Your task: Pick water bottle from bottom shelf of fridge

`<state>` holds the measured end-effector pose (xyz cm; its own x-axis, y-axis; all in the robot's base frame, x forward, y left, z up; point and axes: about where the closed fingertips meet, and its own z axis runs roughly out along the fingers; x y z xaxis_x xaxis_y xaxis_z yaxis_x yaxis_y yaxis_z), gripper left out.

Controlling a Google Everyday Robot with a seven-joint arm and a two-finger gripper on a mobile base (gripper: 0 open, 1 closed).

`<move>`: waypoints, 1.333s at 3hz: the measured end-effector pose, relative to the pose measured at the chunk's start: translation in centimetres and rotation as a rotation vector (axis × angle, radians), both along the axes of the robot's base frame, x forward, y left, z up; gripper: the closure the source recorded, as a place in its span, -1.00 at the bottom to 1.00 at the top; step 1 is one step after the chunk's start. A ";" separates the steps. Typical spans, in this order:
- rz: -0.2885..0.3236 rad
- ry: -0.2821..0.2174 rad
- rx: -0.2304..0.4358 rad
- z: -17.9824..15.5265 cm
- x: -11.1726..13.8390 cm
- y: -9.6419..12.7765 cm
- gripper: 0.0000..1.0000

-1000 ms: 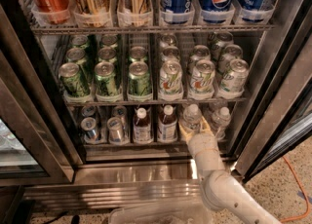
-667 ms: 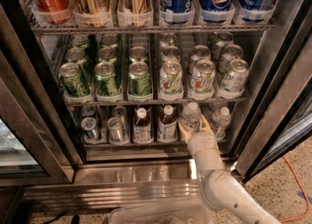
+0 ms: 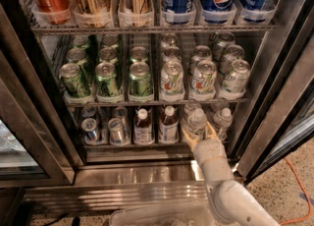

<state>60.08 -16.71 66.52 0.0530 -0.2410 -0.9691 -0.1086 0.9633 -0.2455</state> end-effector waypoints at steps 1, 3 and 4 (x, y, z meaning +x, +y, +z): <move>0.057 -0.011 -0.007 1.4 -3.1 0.4 1.00; 0.262 0.036 -0.080 3.2 -7.6 3.2 1.00; 0.381 0.076 -0.205 4.0 -8.5 3.8 1.00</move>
Offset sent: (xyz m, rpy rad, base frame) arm -0.0903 0.0276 0.0482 -0.0575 -0.0153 0.2422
